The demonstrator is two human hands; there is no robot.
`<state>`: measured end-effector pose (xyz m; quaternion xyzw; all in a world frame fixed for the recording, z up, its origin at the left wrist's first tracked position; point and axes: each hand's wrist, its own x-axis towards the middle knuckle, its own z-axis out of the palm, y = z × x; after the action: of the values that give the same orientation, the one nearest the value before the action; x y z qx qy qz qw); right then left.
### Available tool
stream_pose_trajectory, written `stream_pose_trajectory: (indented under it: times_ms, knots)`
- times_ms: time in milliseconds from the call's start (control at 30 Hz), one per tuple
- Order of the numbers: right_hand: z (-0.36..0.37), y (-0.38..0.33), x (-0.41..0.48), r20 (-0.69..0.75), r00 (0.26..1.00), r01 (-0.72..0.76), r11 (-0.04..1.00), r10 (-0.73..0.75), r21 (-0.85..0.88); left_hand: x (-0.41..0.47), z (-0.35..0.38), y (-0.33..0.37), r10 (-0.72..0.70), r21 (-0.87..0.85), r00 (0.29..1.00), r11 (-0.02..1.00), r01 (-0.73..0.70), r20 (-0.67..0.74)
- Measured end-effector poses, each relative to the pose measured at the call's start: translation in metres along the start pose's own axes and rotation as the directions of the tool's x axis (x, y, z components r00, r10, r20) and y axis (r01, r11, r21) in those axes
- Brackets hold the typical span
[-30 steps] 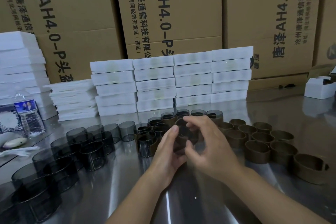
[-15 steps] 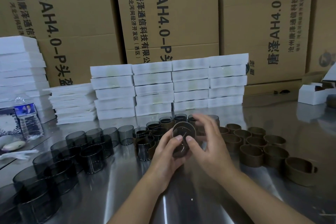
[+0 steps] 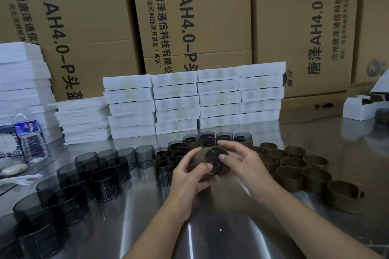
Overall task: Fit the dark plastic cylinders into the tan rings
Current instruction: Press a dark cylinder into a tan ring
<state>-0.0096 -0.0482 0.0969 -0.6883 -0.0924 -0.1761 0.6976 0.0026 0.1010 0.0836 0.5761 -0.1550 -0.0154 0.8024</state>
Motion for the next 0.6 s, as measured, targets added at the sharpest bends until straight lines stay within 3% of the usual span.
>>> stream_pose_trajectory:
  times_ms: [267, 433, 533, 600]
  knots:
    - [-0.011, 0.003, 0.000, 0.048, 0.997, -0.068, 0.998, 0.068, 0.016, 0.000, 0.001, 0.001, -0.047, 0.037, 0.999, 0.998, 0.047, 0.001]
    - [-0.004, 0.003, -0.002, 0.010, 0.998, -0.060, 0.998, 0.060, 0.026, 0.001, 0.000, 0.004, -0.121, -0.066, 0.988, 0.990, 0.128, 0.100]
    - [-0.002, 0.006, 0.002, 0.014, 0.986, -0.164, 0.986, 0.164, -0.029, 0.004, 0.001, 0.003, -0.143, -0.087, 0.971, 0.983, 0.162, 0.192]
    - [-0.002, 0.009, 0.005, 0.065, 0.962, -0.267, 0.963, 0.264, 0.030, 0.007, -0.001, 0.001, -0.151, -0.102, 0.963, 0.979, 0.177, 0.224]
